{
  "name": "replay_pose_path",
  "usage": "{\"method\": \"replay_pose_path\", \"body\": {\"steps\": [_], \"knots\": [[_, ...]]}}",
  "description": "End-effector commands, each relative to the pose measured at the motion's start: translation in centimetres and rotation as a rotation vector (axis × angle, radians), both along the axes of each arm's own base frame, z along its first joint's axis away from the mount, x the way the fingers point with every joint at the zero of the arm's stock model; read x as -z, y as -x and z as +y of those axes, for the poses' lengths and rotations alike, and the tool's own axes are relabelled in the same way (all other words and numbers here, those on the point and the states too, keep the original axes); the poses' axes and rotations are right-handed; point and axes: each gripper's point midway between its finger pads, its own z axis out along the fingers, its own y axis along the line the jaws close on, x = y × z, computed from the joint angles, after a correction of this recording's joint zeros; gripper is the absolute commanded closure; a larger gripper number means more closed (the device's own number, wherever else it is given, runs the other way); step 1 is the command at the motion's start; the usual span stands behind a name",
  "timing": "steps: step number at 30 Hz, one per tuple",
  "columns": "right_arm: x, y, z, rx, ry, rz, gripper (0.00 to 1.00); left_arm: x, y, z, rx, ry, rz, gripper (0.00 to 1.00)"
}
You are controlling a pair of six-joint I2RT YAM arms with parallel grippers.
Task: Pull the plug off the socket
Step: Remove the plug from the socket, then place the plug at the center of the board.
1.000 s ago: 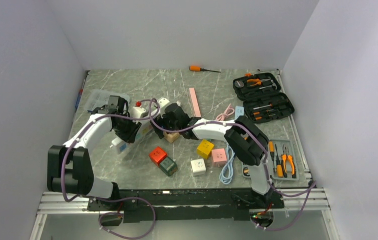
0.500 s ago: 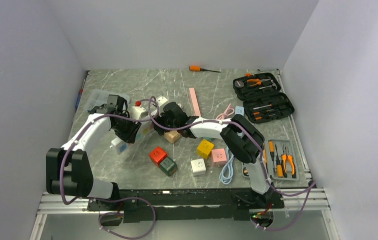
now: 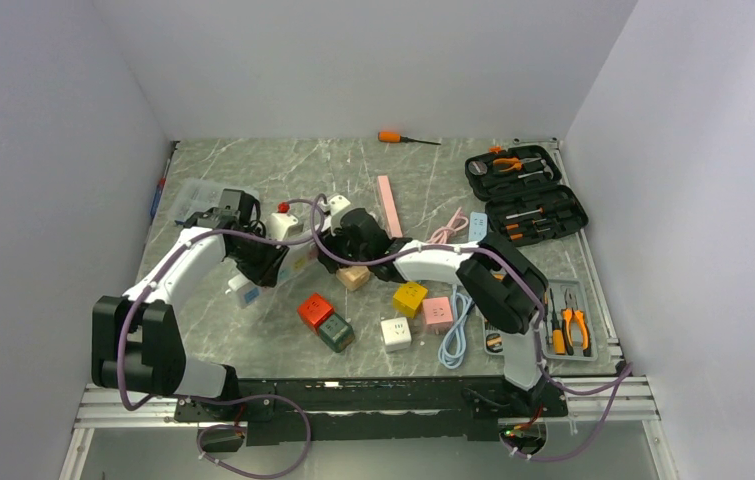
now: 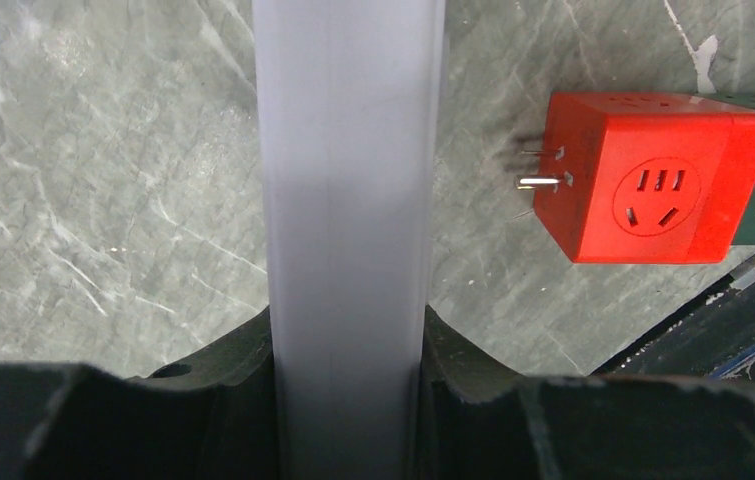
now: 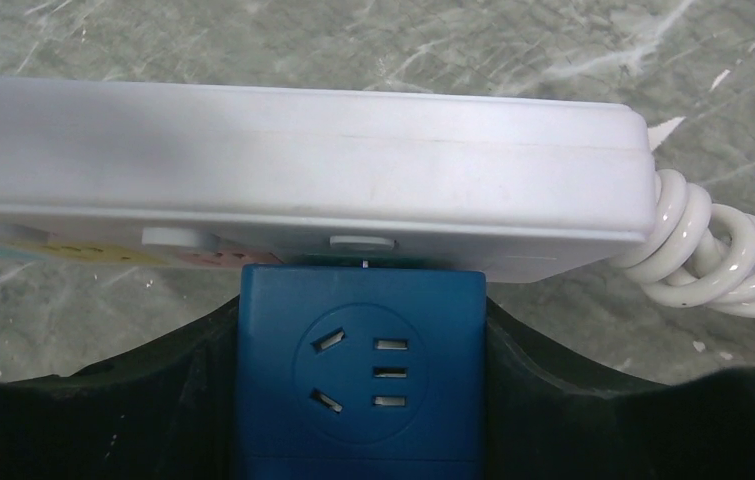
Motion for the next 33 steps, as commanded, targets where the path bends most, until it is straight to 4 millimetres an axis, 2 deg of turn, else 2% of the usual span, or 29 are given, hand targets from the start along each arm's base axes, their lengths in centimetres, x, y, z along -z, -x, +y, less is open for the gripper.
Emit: {"method": "replay_pose_path", "body": {"steps": [1,5,8,16,18,25,27,33], "knots": [[-3.7,-0.1,-1.0,0.03,-0.067,-0.065,0.77,-2.6,-5.6,1.9,-0.119,-0.063,-0.193,1.0],[-3.3,0.3,-1.6,0.042,-0.058,-0.06,0.77,-2.3,-7.0,4.2,-0.219,-0.172,-0.23,1.0],[-3.1,0.3,-1.7,0.042,-0.056,-0.054,0.77,-2.4,-7.7,5.1,-0.255,-0.219,-0.261,1.0],[-2.7,0.3,-1.3,0.035,-0.045,-0.034,0.77,-1.8,-8.3,8.7,-0.326,-0.402,-0.321,1.0],[-2.5,0.3,-1.3,0.035,-0.044,-0.031,0.77,-1.4,-8.2,8.7,-0.322,-0.404,-0.319,1.0],[-1.4,0.9,-1.8,0.042,-0.025,-0.007,0.74,-0.7,-8.0,6.3,-0.257,-0.281,-0.295,1.0],[-0.9,1.3,-2.1,0.049,-0.024,0.01,0.68,-0.4,-8.3,5.6,-0.242,-0.254,-0.279,1.0],[0.8,3.5,-2.8,0.066,-0.041,0.072,0.25,0.2,-9.9,4.5,-0.227,-0.203,-0.257,1.0]]}}
